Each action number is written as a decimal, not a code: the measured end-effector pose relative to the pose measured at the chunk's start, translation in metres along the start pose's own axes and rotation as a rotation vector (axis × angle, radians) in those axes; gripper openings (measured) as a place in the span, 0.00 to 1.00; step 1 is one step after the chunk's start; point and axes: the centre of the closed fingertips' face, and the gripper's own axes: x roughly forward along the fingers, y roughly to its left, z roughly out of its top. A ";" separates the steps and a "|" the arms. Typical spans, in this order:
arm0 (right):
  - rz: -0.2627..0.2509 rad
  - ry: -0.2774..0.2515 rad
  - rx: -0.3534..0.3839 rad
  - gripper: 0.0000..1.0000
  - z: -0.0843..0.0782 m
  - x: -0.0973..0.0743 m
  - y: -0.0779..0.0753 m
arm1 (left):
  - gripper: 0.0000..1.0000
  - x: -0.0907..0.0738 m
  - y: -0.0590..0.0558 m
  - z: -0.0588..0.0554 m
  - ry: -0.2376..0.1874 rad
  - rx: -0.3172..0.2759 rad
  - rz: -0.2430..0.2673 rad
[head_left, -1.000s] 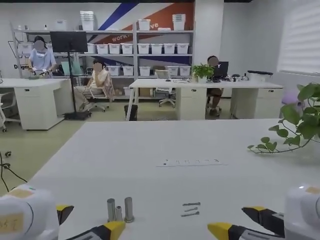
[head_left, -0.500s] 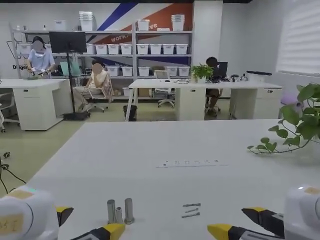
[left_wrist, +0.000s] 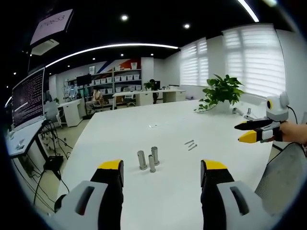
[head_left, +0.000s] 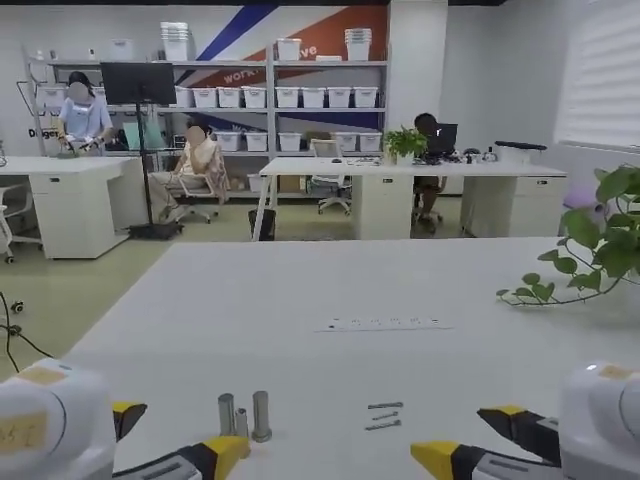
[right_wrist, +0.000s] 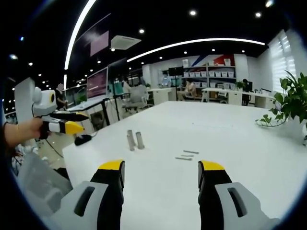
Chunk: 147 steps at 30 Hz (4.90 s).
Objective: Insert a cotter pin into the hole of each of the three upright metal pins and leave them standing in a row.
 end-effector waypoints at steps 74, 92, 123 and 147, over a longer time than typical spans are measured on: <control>0.062 0.081 -0.020 0.47 -0.020 0.044 0.005 | 0.10 0.155 0.024 -0.077 0.182 0.087 -0.095; 0.058 0.088 -0.028 0.47 -0.022 0.050 0.008 | 0.07 0.151 0.016 -0.079 0.184 0.043 -0.136; 0.059 0.088 -0.010 0.47 -0.027 0.044 0.007 | 0.07 0.152 -0.031 -0.084 0.153 -0.006 -0.169; 0.081 0.114 -0.041 0.47 -0.025 0.048 0.001 | 0.31 0.139 -0.025 -0.078 0.158 0.090 -0.154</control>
